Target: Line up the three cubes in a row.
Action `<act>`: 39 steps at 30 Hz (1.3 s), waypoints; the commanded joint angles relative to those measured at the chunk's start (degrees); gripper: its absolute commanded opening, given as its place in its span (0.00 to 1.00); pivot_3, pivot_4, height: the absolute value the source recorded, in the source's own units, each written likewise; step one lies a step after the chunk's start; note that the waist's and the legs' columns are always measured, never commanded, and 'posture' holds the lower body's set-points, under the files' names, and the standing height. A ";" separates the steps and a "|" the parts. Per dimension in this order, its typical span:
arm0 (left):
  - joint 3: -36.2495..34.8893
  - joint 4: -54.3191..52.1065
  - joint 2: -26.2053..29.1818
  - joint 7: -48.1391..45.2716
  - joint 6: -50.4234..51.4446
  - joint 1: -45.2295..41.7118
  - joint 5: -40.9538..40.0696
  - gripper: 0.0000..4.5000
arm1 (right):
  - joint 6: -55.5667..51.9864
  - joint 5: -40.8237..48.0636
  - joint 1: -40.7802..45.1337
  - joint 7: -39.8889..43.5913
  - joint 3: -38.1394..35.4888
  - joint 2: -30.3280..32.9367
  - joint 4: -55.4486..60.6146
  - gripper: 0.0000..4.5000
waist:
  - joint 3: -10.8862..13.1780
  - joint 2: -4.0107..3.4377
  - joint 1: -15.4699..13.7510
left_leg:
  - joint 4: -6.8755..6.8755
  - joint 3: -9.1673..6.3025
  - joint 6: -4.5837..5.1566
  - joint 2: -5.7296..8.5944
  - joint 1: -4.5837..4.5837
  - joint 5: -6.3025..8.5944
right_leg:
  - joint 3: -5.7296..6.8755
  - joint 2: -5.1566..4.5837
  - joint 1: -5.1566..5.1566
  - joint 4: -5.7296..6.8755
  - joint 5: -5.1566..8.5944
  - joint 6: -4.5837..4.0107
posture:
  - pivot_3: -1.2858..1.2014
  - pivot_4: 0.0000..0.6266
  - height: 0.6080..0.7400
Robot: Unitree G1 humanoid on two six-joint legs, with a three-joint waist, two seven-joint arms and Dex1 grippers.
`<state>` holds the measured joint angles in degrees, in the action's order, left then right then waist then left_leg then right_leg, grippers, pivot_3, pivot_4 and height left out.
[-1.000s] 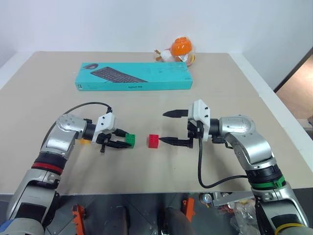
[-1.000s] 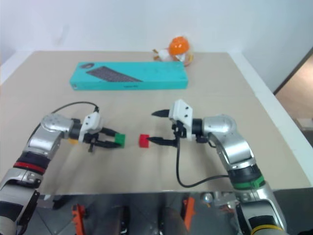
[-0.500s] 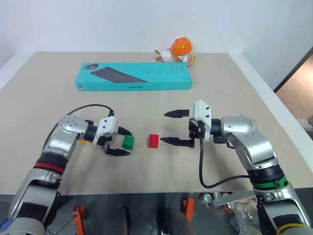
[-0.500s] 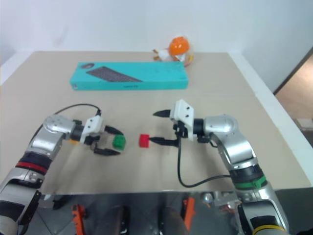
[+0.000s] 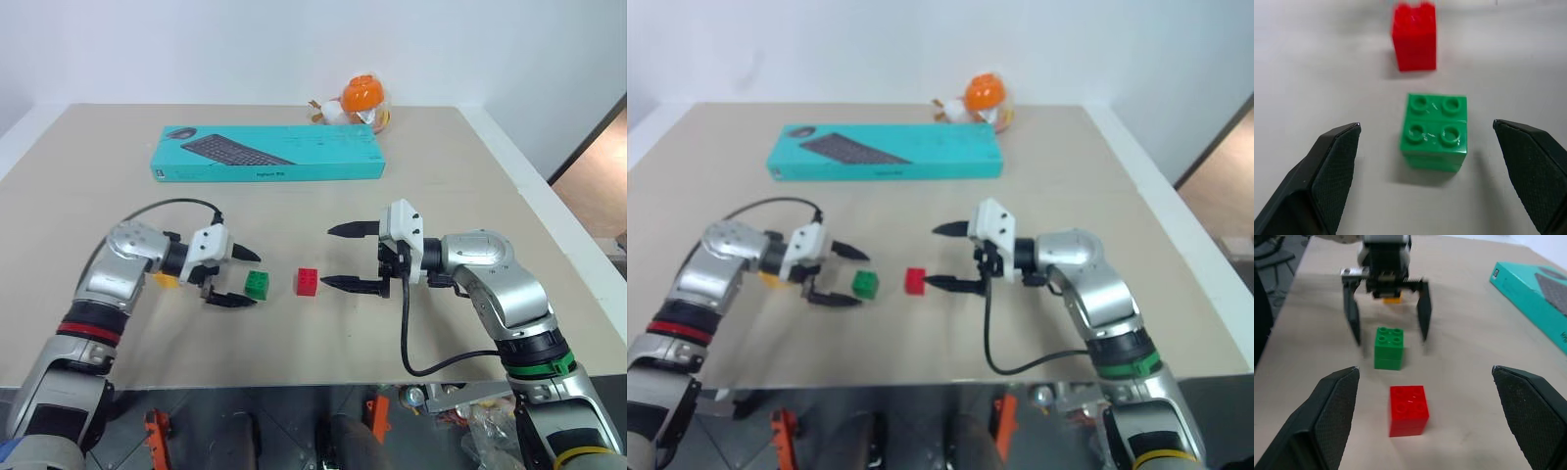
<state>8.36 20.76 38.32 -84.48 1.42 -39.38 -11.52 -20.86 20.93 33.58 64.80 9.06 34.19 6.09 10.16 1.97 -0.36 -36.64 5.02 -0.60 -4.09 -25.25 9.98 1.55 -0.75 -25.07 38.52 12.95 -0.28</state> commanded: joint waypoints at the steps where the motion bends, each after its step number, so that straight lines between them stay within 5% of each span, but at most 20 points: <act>1: -5.50 -8.08 2.07 3.78 8.27 0.49 -5.19 1.00 | -1.09 1.87 0.88 1.02 -1.48 1.05 2.97 1.00 | 0.00 0.00 0.00 | -0.01 0.00 0.00 0.00 0.00 0.00 | 0.00 0.00 0.01 0.01 0.00 0.00 | 0.52 0.24 1.00; 10: -20.86 -20.14 3.66 23.19 21.82 10.32 -10.87 1.00 | -0.16 2.06 0.05 2.21 -1.18 1.41 2.93 1.00 | 0.00 0.00 0.27 | -0.02 0.00 0.00 -0.03 0.18 0.00 | -0.12 0.00 0.00 0.20 0.02 0.01 | 0.52 0.24 1.00; 17: -30.31 -35.84 -7.41 46.01 22.03 24.37 -10.60 1.00 | 1.98 1.05 0.69 3.60 0.04 0.70 0.84 1.00 | -0.01 0.01 0.08 | -0.07 -0.03 -0.01 -0.05 0.18 -0.01 | -0.20 -0.10 0.01 0.24 0.01 0.03 | 0.52 0.24 1.00; 25: -30.82 -48.23 -21.19 66.20 21.97 38.83 -6.09 1.00 | 3.81 0.22 1.94 5.37 1.14 0.43 -1.75 1.00 | -0.03 0.06 0.03 | -0.10 0.03 0.08 0.09 0.24 -0.06 | -0.57 -0.17 0.03 0.24 -0.13 0.14 | 0.52 0.24 1.00; 39: -26.72 -46.51 -25.30 74.63 26.83 41.07 -4.97 1.00 | 4.91 -0.73 2.27 5.57 1.17 0.38 -2.47 1.00 | -0.04 0.08 -0.04 | -0.09 0.07 0.23 0.24 0.38 -0.16 | -0.88 -0.13 0.01 0.22 -0.23 -0.13 | 0.52 0.24 1.00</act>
<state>-18.10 -24.85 12.79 -11.20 27.28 1.86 -16.26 -16.78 19.96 34.82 70.16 11.17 34.48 2.56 10.12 2.04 -0.40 -36.72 5.09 -0.37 -3.86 -24.88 9.83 0.67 -0.87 -25.07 38.74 12.72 -0.41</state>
